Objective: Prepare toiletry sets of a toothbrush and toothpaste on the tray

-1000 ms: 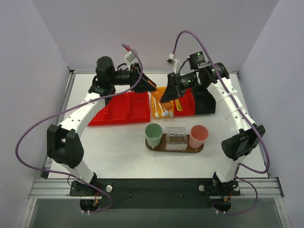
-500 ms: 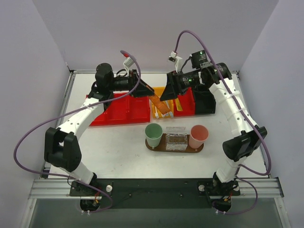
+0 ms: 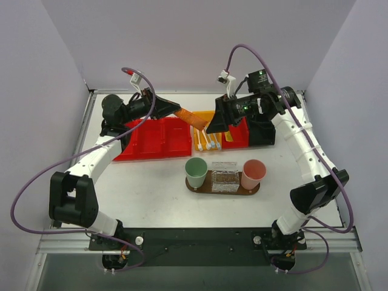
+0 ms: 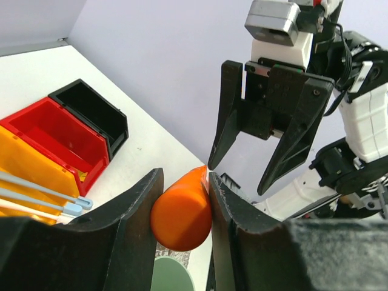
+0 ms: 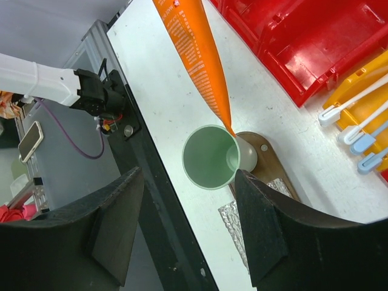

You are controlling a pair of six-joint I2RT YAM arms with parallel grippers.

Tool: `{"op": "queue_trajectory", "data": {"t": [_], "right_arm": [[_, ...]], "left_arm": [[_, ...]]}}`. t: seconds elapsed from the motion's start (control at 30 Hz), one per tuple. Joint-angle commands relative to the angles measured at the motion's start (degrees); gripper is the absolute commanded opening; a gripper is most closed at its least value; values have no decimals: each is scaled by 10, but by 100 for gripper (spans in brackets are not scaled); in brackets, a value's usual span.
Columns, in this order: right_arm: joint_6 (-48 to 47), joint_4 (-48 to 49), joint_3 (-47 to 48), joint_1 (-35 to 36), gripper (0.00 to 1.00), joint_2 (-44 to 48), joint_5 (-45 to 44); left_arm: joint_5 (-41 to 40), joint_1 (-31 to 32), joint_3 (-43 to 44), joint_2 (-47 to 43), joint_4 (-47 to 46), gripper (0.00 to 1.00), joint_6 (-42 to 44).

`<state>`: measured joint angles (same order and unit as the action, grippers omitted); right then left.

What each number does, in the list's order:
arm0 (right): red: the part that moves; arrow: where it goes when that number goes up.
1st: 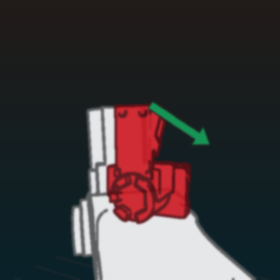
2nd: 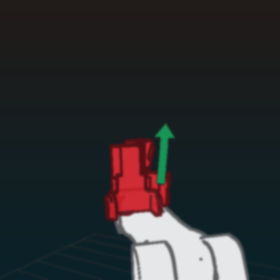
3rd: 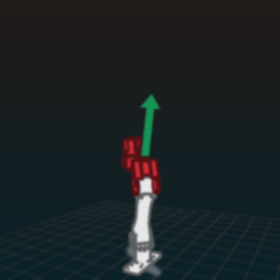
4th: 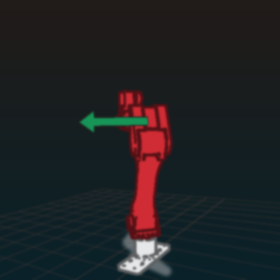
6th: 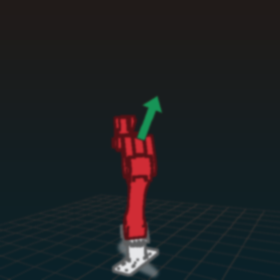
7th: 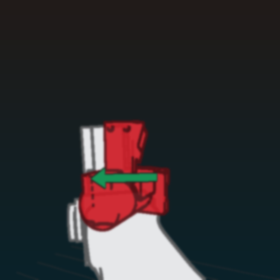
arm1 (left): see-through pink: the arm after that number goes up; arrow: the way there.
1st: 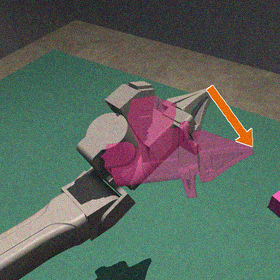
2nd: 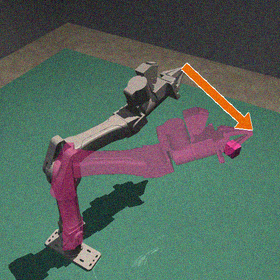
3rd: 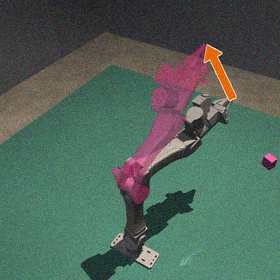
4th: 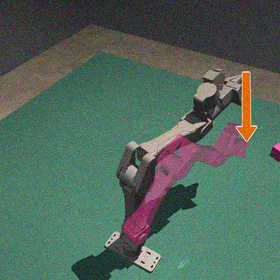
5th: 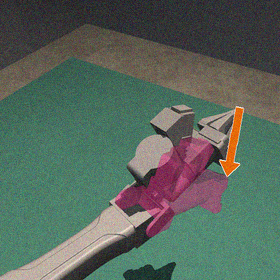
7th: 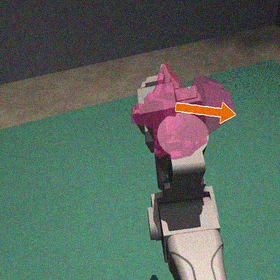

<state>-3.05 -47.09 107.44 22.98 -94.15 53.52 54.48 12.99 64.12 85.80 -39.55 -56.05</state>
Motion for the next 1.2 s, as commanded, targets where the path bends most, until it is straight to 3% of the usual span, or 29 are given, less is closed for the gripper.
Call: {"op": "queue_trajectory", "data": {"t": [0.0, 0.6, 1.0, 1.17], "right_arm": [[-6, 25, -5, 18, 57, 3, 2], [0, 43, 36, 29, 53, -41, -1], [8, 44, 51, 56, 29, -57, 3], [6, 44, 51, 58, 8, -56, 4]], "left_arm": [[-30, -6, -14, -30, -103, 0, -67], [-24, -6, -41, -40, -142, 0, -102], [-23, -5, -46, -45, -153, 0, -102], [-23, -5, -49, -48, -156, 0, -101]]}}
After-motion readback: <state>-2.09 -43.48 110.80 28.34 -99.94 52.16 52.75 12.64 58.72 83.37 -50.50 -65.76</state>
